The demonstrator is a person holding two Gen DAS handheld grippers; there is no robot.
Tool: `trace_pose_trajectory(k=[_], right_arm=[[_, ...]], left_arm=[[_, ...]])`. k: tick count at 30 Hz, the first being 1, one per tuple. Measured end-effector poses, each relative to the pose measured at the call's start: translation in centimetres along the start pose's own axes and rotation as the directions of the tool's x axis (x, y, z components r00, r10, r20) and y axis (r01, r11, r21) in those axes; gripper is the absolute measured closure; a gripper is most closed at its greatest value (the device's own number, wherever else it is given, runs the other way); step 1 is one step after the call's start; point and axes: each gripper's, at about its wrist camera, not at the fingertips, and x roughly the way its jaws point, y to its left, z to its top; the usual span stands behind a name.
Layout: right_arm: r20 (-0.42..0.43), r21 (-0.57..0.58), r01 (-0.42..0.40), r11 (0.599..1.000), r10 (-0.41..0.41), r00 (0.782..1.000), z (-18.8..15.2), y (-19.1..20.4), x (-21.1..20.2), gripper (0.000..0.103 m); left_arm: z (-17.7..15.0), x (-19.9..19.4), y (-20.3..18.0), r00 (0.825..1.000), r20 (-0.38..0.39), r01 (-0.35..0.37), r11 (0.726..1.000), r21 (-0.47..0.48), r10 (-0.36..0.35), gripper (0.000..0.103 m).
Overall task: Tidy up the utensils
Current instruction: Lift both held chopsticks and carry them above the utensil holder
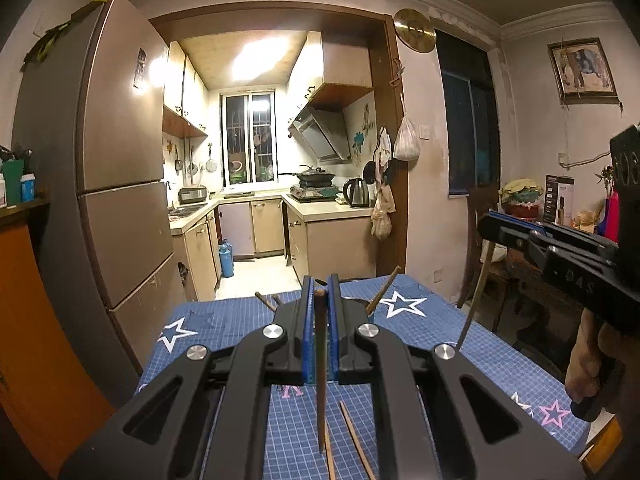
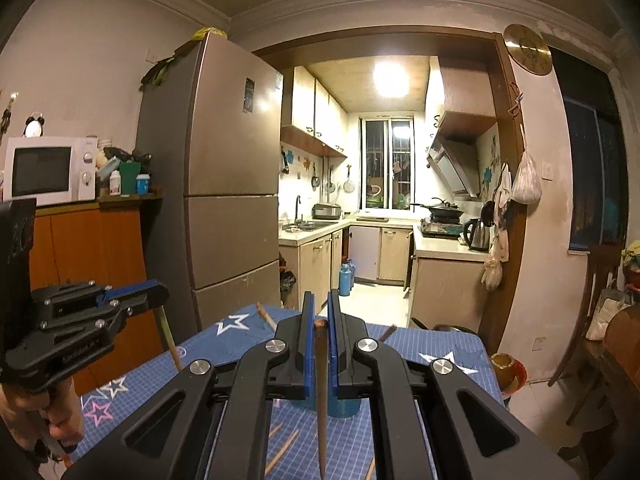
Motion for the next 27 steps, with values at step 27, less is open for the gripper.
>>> trace_pose_trajectory(k=[27], right_arm=[[0.042, 0.025, 0.035, 0.999, -0.036, 0.998, 8.1, -2.8, 9.8, 0.096]], left_arm=[[9.1, 7.0, 2.2, 0.996, 0.092, -0.01, 0.999, -0.036, 0.014, 0.098]])
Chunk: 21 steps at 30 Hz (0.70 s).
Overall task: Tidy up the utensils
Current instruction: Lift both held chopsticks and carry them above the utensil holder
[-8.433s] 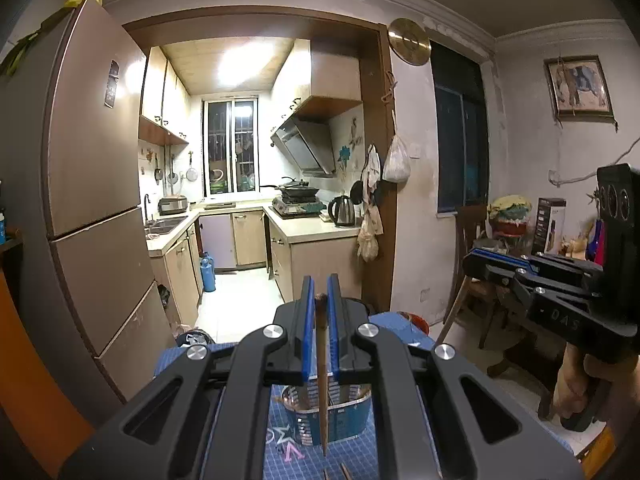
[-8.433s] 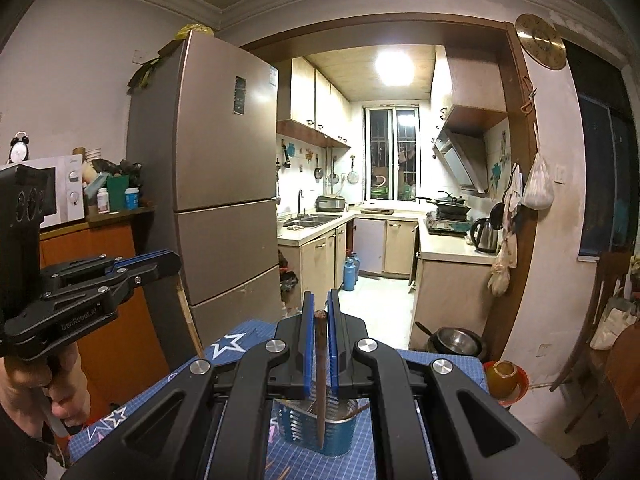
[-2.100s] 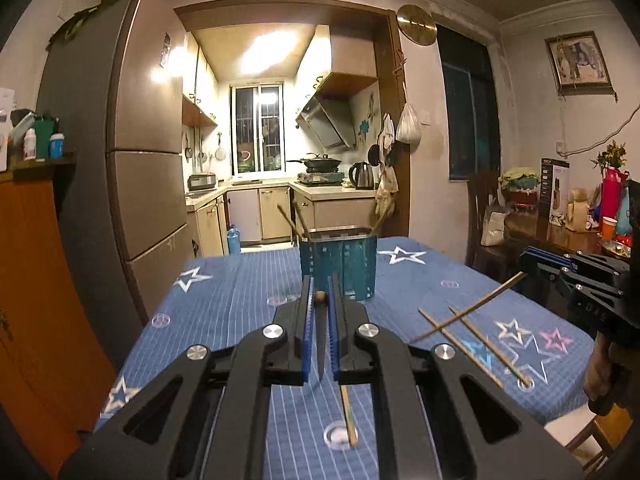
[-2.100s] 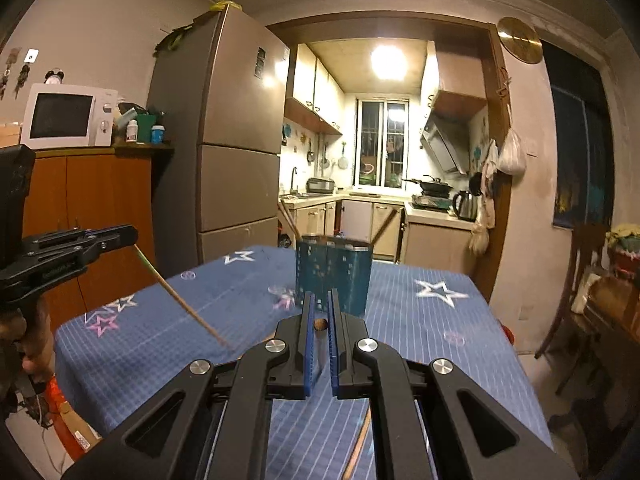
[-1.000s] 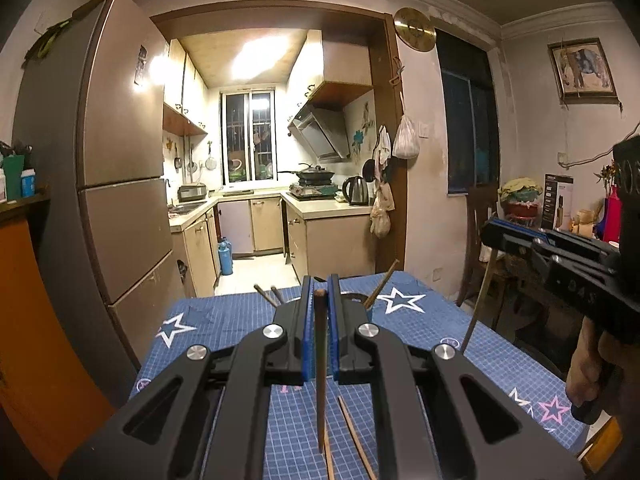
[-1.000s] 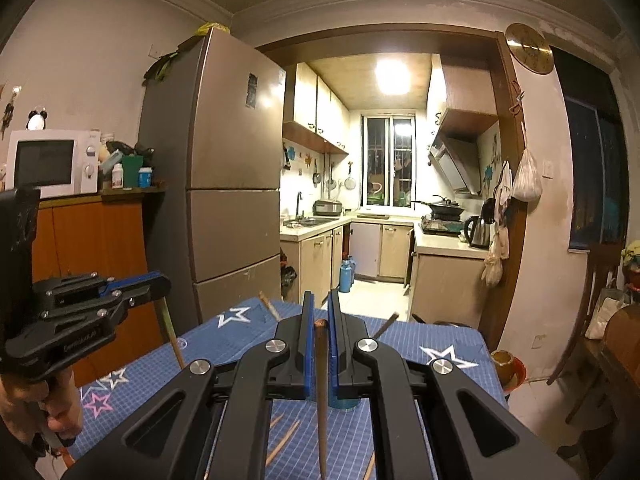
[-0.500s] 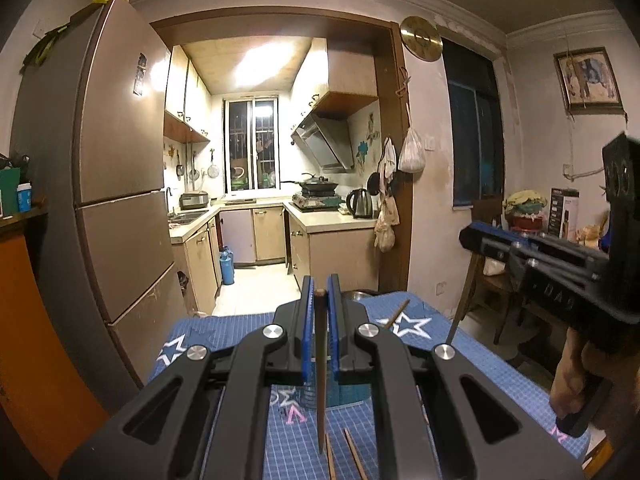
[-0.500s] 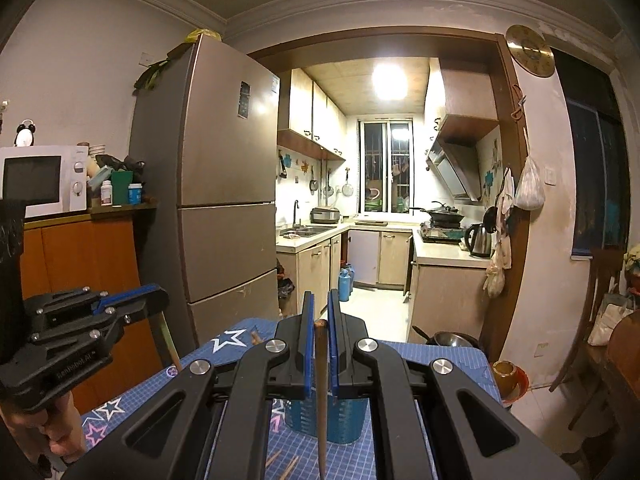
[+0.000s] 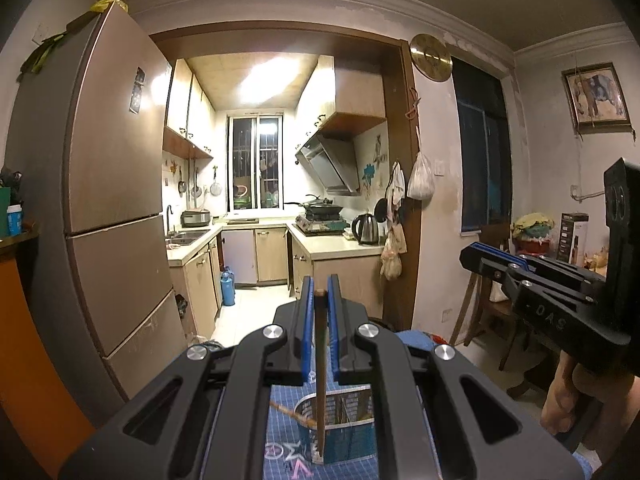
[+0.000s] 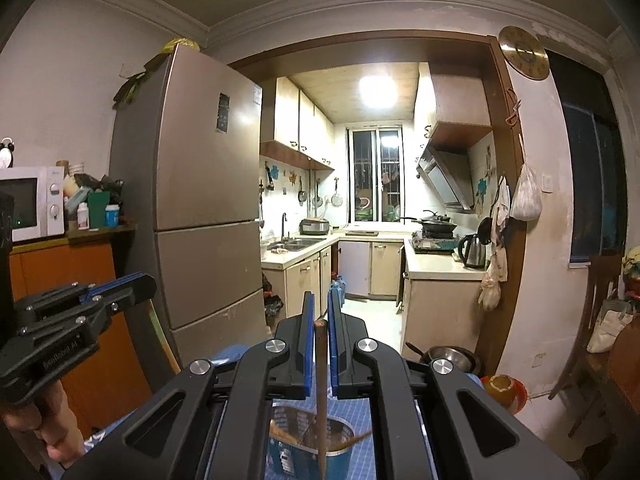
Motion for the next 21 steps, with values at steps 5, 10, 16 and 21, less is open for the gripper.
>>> trace_pose_trajectory(k=[5, 10, 16, 21], right_arm=[[0.021, -0.002, -0.007, 1.0, 0.008, 1.0, 1.3, -0.1, 2.0, 0.096], [0.024, -0.002, -0.012, 1.0, 0.012, 1.0, 1.6, -0.5, 4.2, 0.096], [-0.002, 0.014, -0.012, 1.0, 0.012, 1.0, 0.3, -1.1, 6.6, 0.096], [-0.032, 0.031, -0.005, 1.0, 0.006, 0.999, -1.2, -2.0, 8.4, 0.096]], left_arm=[[0.4, 2.0, 0.1, 1.0, 0.02, 0.009, 1.0, -0.013, -0.009, 0.098], [0.0, 4.1, 0.6, 1.0, 0.024, 0.012, 0.999, -0.034, -0.011, 0.098], [-0.9, 6.5, 0.9, 1.0, 0.005, 0.005, 0.999, -0.041, -0.005, 0.098], [-1.5, 7.6, 1.2, 1.0, -0.008, 0.003, 0.999, -0.053, -0.004, 0.098]])
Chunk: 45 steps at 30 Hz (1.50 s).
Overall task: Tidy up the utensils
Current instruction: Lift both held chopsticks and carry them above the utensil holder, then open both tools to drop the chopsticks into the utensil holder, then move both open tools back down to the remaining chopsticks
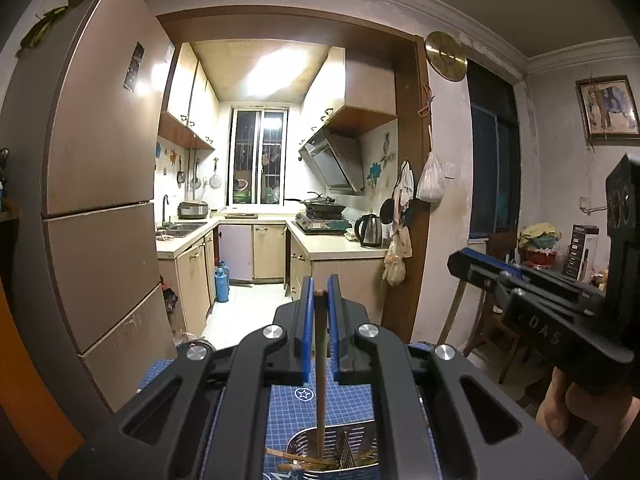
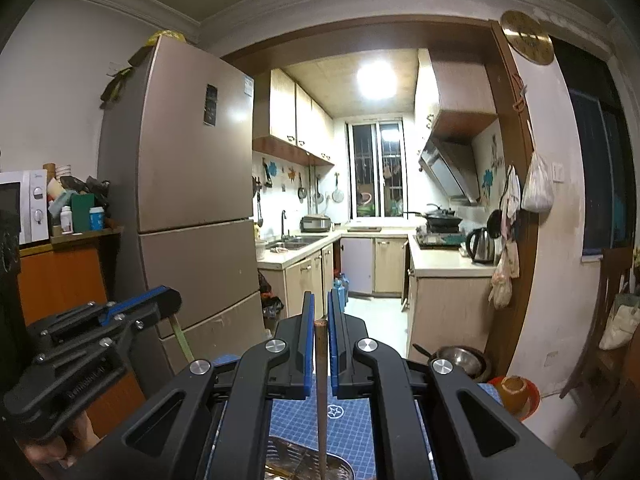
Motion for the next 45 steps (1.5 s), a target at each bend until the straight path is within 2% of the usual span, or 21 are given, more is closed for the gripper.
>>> trace_pose_trajectory(k=[8, 25, 26, 28, 30, 33, 36, 39, 42, 45], right_arm=[[-0.039, 0.008, -0.001, 1.0, 0.001, 0.999, -2.1, -0.6, 1.6, 0.096], [-0.084, 0.01, -0.013, 1.0, 0.013, 0.996, -4.3, -0.5, 2.9, 0.095], [-0.086, 0.011, -0.014, 1.0, 0.015, 0.996, -4.4, -0.5, 2.9, 0.095], [-0.087, 0.009, -0.013, 1.0, 0.014, 0.996, -4.4, -0.6, 2.8, 0.094], [-0.086, 0.01, -0.014, 1.0, 0.015, 0.996, -4.4, -0.6, 2.8, 0.087], [-0.08, 0.01, -0.013, 1.0, 0.013, 0.997, -4.5, -0.7, 2.5, 0.078], [-0.068, 0.013, -0.01, 1.0, 0.011, 0.998, -4.9, -0.7, 1.7, 0.066], [-0.057, 0.018, -0.011, 1.0, 0.012, 0.998, -5.2, -0.6, 0.6, 0.054], [-0.044, 0.015, -0.006, 1.0, 0.007, 0.999, -5.7, -0.3, -0.9, 0.047], [-0.028, 0.002, 0.001, 1.0, -0.001, 1.0, -6.2, 0.3, -2.5, 0.045]], left_arm=[[-1.0, 1.6, 0.3, 1.0, -0.03, 0.003, 1.0, -0.002, -0.003, 0.098], [-2.0, 2.7, 0.7, 0.998, -0.064, -0.002, 1.0, -0.003, 0.001, 0.096], [-2.1, 2.7, 0.8, 0.998, -0.065, -0.001, 1.0, -0.003, 0.001, 0.093], [-2.2, 2.6, 0.8, 0.998, -0.062, -0.005, 1.0, -0.003, 0.005, 0.078], [-2.3, 2.5, 0.8, 0.998, -0.057, -0.009, 1.0, -0.002, 0.009, 0.063], [-2.5, 2.0, 0.6, 0.999, -0.049, -0.016, 1.0, -0.002, 0.016, 0.051], [-2.8, 1.3, 0.6, 0.999, -0.04, -0.021, 1.0, -0.006, 0.021, 0.041], [-2.9, 0.4, 0.6, 0.999, -0.032, -0.025, 1.0, -0.013, 0.025, 0.036], [-3.2, -0.4, 0.5, 0.999, -0.025, -0.03, 0.999, -0.013, 0.03, 0.03], [-3.7, -1.8, 0.4, 0.999, -0.011, -0.035, 0.999, -0.014, 0.035, 0.025]])
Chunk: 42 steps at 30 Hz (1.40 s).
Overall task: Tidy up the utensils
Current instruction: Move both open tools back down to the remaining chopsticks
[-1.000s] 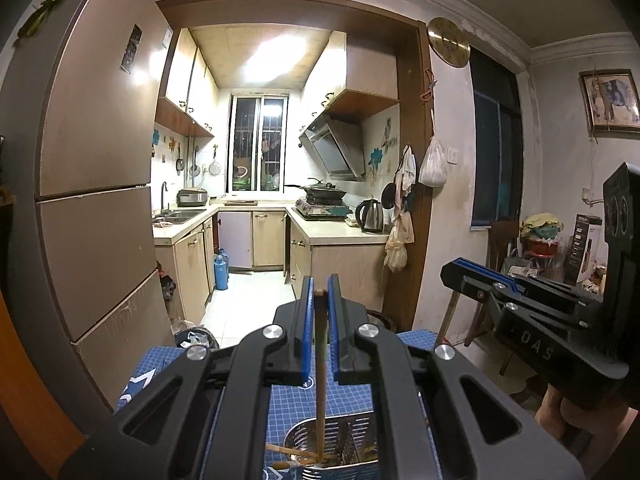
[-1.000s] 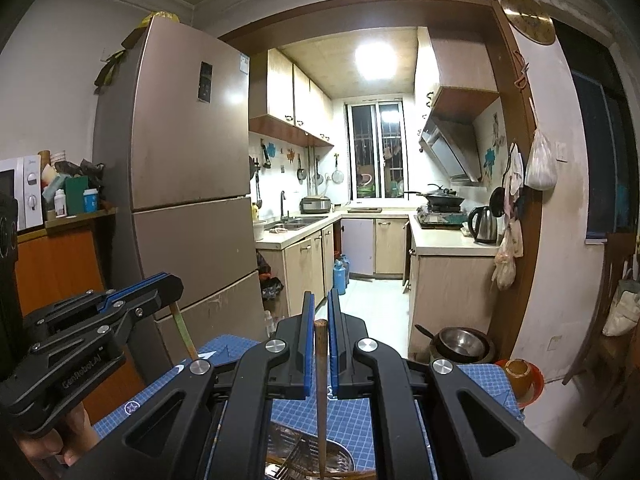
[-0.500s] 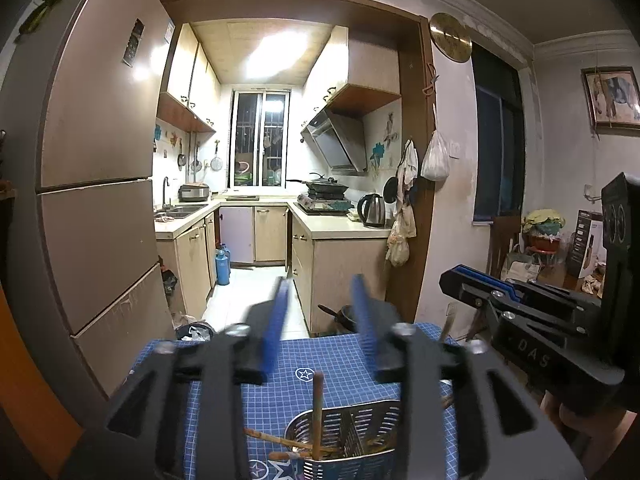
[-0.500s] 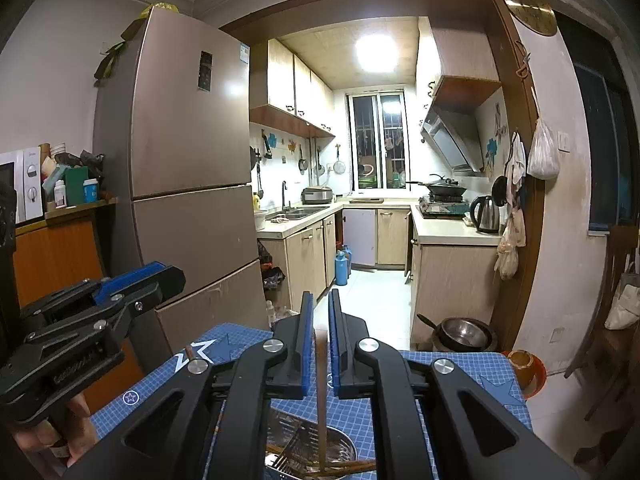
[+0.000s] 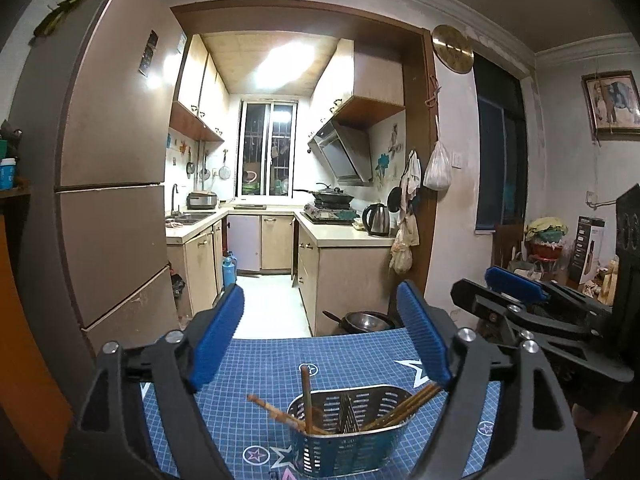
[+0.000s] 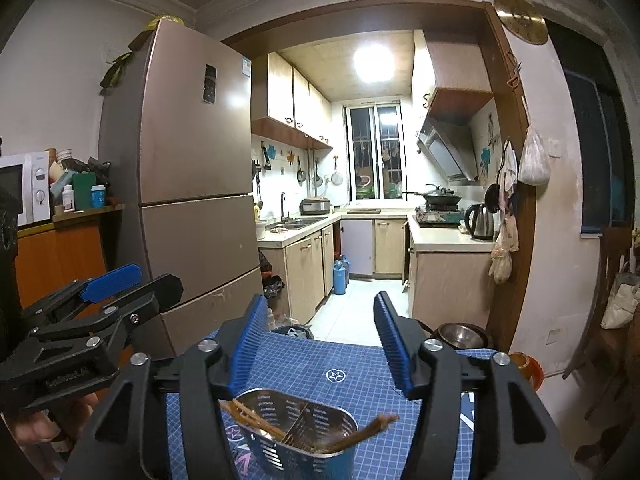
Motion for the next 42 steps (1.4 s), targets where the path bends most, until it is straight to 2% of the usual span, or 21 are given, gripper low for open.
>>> trace_pose_trajectory(k=[6, 16, 26, 33, 37, 38, 40, 41, 42], right_arm=[[0.03, -0.021, 0.004, 1.0, -0.004, 1.0, -1.4, 1.2, -3.5, 0.043], [0.057, -0.034, -0.003, 0.999, 0.005, 0.998, -4.9, 3.3, -11.1, 0.034], [0.032, -0.046, -0.009, 0.999, 0.01, 0.999, -11.0, 4.7, -20.9, 0.03], [-0.046, -0.047, 0.012, 0.999, -0.014, 0.999, -16.6, 5.1, -25.2, 0.03], [-0.14, -0.039, 0.004, 0.999, -0.01, 0.99, -20.5, 5.5, -25.7, 0.03], [-0.171, -0.033, 0.001, 0.999, -0.007, 0.985, -21.6, 5.5, -25.5, 0.031], [-0.215, -0.021, 0.002, 1.0, -0.006, 0.977, -23.3, 5.4, -25.3, 0.041], [-0.244, -0.007, 0.003, 1.0, -0.005, 0.97, -24.4, 5.1, -25.3, 0.049], [-0.263, -0.002, 0.011, 1.0, -0.011, 0.965, -25.3, 5.0, -25.3, 0.052]], left_arm=[[-0.9, -2.9, 0.6, 1.0, 0.024, -0.01, 1.0, -0.02, 0.01, 0.024], [-3.5, -8.8, 0.5, 0.999, 0.04, -0.004, 1.0, -0.013, 0.004, 0.024], [-8.3, -16.9, -0.8, 0.999, 0.028, 0.034, 0.999, 0.041, -0.035, 0.019], [-14.1, -19.0, -0.1, 0.997, -0.075, 0.033, 0.998, 0.049, -0.029, 0.019], [-18.0, -18.0, 0.8, 0.982, -0.186, 0.015, 0.999, 0.052, -0.005, 0.019], [-19.0, -17.7, 1.1, 0.977, -0.215, 0.013, 0.999, 0.052, -0.001, 0.019], [-20.8, -16.9, 1.7, 0.959, -0.282, 0.017, 0.999, 0.043, -0.004, 0.019], [-21.6, -16.5, 1.9, 0.951, -0.31, 0.02, 0.999, 0.041, -0.006, 0.022], [-22.3, -16.5, 1.9, 0.945, -0.328, 0.027, 0.999, 0.045, -0.011, 0.027]])
